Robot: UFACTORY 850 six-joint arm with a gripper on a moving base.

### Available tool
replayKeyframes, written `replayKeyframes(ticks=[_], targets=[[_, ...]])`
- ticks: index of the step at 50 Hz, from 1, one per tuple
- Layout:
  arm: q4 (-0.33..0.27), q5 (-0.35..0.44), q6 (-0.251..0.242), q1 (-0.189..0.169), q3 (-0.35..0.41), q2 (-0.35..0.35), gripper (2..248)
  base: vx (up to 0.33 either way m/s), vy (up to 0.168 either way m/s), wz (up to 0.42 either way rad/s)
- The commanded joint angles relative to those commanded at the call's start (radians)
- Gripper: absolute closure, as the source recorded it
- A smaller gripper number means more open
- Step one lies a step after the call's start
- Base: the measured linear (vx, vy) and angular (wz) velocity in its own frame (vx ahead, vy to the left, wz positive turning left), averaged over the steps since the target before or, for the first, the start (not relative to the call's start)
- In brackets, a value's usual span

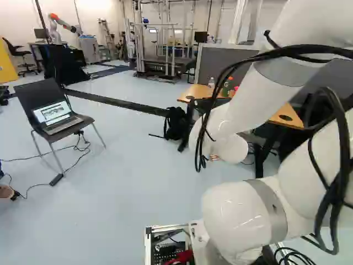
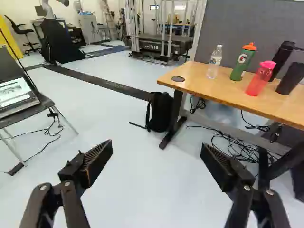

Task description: Pick up the green bottle from the table

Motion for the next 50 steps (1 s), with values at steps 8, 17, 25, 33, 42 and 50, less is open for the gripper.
replayKeyframes(ticks=[8,17,25,33,42,50], targets=[[0.0,0.0,0.0,0.0,0.0,0.0,3,0.0,0.0,0.0],[0.0,0.0,0.0,0.0,0.0,0.0,3,0.065,-0.003,-0.026],[0.0,0.0,0.0,0.0,0.0,0.0,3,0.206,0.046,-0.039],[0.0,0.0,0.0,0.0,0.0,0.0,3,0.238,0.041,-0.215],[0.0,0.0,0.0,0.0,0.0,0.0,3,0.212,0.01,-0.374],[0.0,0.0,0.0,0.0,0.0,0.0,3,0.221,0.032,-0.281]])
